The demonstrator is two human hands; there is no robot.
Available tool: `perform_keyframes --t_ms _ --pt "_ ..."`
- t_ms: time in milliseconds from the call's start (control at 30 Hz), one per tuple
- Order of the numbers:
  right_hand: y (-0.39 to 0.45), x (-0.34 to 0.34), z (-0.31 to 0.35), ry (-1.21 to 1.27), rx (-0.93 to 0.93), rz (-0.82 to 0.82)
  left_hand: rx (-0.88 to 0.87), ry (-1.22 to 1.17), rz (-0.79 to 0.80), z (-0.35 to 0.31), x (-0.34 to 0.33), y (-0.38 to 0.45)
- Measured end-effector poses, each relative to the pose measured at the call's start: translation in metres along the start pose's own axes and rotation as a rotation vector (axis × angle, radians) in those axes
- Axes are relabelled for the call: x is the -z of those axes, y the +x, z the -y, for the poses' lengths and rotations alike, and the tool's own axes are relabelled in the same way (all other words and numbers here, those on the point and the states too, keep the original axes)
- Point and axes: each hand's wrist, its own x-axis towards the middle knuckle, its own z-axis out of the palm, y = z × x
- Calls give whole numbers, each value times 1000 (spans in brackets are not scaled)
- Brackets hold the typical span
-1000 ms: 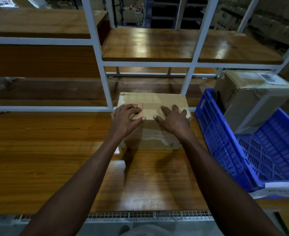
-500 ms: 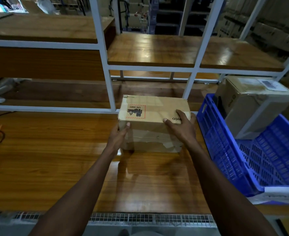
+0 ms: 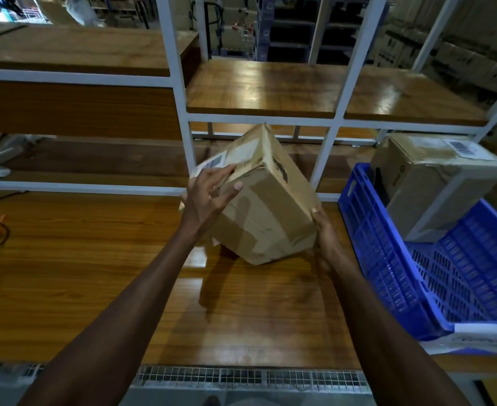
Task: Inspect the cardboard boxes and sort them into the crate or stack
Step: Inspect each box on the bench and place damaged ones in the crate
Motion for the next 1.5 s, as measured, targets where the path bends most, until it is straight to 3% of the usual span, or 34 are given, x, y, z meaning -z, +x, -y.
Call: perform_keyframes --t_ms 100,200,333,400,500,633,733,867,967,1033,1167,1267,1400,1500 --pt "2 -4 -30 82 -156 16 -107 68 80 -16 -3 10" --pt "1 -4 -45 42 -178 -7 -177 211 126 -27 -10 19" --pt "-7 2 -34 -18 -173 -50 -75 383 105 -29 -15 44" --pt "-13 2 -26 -23 -197 -41 -2 526 195 -29 -13 58" --pt "-22 3 -19 6 -184 4 69 514 311 -29 -11 71" --pt "-30 9 -16 -44 -208 -27 32 612 421 -32 -23 76" --pt "-33 16 -2 -66 -115 -59 10 612 419 -41 -34 73" --pt "-24 29 44 4 219 -265 -17 609 356 -44 -41 69" --pt "-26 29 81 -154 505 -389 -9 647 365 -46 -42 73" --pt "-24 19 108 -313 609 -334 1 672 373 -49 -42 75" --pt "-19 -13 139 -814 556 -47 23 699 410 -55 -40 75" --pt "-21 -42 142 -1273 474 -76 55 665 408 -54 -40 71" --pt "-22 -56 127 -1341 518 -163 42 640 373 -49 -45 58" --pt "-20 -49 125 -1287 534 -151 -5 680 243 -54 -48 45"
